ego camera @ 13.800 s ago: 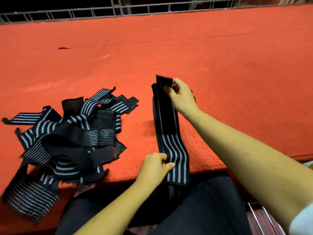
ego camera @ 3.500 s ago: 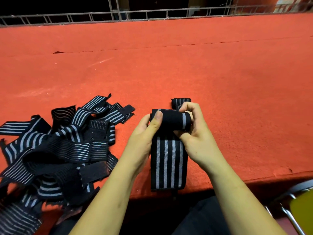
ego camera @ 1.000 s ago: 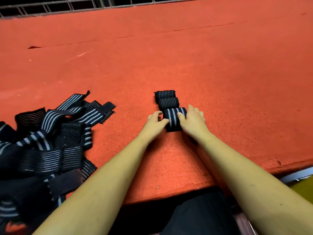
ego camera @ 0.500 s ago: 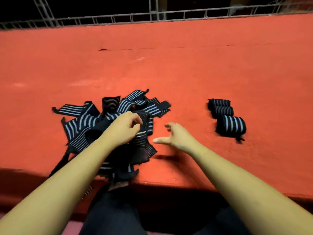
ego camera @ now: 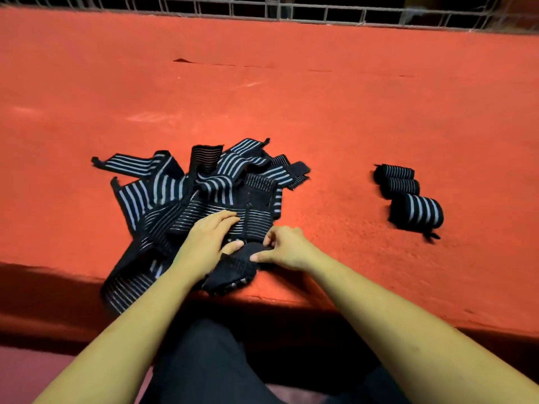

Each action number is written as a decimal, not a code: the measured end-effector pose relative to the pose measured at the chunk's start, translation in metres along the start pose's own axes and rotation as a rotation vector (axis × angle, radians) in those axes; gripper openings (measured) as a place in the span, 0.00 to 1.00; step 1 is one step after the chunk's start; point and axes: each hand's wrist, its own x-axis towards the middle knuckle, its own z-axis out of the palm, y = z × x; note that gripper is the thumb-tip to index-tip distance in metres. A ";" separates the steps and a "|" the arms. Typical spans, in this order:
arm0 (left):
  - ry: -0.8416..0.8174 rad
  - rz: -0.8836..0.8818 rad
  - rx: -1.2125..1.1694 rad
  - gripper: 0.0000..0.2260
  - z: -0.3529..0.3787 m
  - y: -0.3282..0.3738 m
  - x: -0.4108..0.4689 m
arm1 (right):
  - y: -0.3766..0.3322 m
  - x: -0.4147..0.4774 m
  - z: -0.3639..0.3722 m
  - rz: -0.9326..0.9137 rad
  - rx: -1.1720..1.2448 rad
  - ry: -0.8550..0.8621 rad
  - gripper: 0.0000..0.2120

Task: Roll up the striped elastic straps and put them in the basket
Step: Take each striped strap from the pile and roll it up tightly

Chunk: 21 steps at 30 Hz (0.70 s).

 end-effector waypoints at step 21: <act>0.096 -0.281 -0.715 0.14 -0.014 0.039 0.056 | 0.006 -0.010 -0.058 0.031 0.952 0.280 0.16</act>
